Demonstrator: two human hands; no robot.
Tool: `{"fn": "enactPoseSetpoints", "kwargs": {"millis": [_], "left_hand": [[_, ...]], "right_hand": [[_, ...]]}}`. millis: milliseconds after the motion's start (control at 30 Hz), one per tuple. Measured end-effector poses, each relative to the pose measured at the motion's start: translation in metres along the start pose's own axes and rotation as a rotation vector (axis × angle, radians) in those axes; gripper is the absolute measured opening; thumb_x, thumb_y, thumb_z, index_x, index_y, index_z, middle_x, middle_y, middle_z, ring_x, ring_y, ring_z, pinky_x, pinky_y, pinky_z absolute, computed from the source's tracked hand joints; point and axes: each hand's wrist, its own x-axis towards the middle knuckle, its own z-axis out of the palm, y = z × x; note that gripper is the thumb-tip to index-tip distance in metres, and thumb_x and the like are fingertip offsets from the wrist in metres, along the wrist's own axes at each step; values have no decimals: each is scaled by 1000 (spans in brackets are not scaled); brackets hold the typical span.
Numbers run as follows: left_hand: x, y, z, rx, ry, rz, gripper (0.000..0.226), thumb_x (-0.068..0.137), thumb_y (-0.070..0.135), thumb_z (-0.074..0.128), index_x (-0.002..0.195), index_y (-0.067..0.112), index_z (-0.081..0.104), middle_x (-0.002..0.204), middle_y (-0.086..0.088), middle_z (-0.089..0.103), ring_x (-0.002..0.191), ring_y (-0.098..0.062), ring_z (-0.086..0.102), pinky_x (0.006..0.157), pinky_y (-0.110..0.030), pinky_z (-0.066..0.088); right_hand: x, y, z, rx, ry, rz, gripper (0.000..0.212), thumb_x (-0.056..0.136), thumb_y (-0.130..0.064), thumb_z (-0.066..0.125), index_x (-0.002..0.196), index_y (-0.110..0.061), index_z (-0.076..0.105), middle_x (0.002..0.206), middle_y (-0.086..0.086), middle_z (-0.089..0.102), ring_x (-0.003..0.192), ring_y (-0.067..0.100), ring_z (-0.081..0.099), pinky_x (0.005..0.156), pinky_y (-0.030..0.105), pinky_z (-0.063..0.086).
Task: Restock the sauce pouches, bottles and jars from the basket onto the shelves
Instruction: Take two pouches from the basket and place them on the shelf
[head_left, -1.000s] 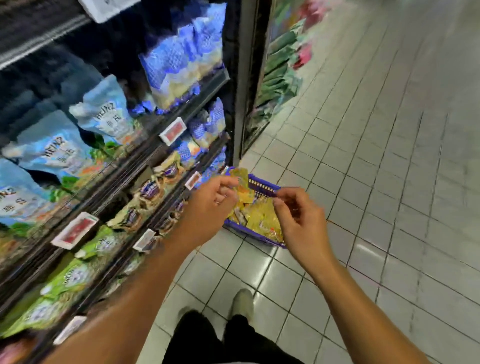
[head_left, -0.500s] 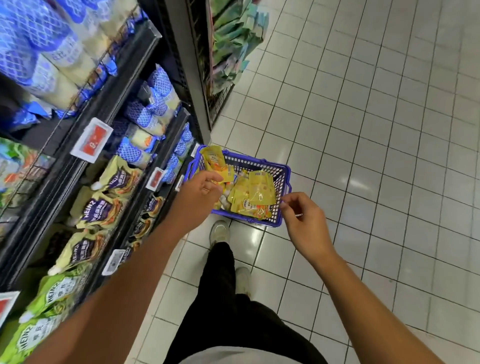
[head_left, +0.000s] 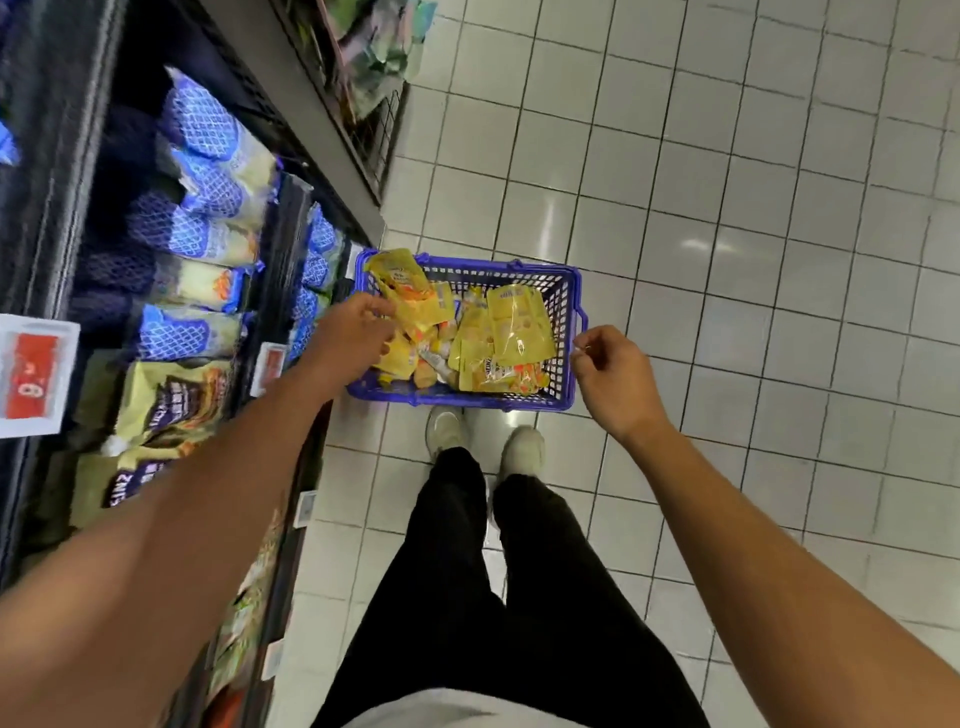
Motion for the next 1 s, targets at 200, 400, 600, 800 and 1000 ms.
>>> {"fn": "enactPoseSetpoints", "kwargs": {"millis": [200,400,600,800,1000], "left_hand": [[62,-38,39,23,-7,-119,19,68,32,58,86,35,63,75,2,72,59,-12,67,70,-42,59],[128,-71,99,-2,-19,-212,11,74,25,62,85,29,62,81,-3,70,79,-24,70,76,-45,61],[200,-109,143,-104,6,-269,14,80,18,59,91,26,63,74,0,68,72,-19,65,75,-40,58],[284,-136,150,-217,189,-363,35,78,15,58,110,28,53,98,-5,66,88,-28,70,82,-44,60],[353,-152,151,-14,385,-307,69,78,32,70,140,13,47,143,-10,53,131,-30,51,108,-45,43]], "right_hand": [[58,37,26,-85,-94,52,13,98,-14,57,109,-9,60,103,12,69,93,29,68,80,46,59],[129,106,75,-223,-188,79,22,97,-19,58,117,-9,59,109,11,66,90,21,61,66,26,50],[196,171,126,-458,-320,83,35,97,-15,54,132,-8,52,127,18,62,104,31,59,77,32,48],[272,198,158,-886,-399,-198,71,88,-2,62,149,-15,29,138,24,47,120,44,54,91,53,53],[337,211,183,-1303,-397,-546,113,72,-4,82,154,-22,7,160,23,16,143,46,28,109,55,38]]}}
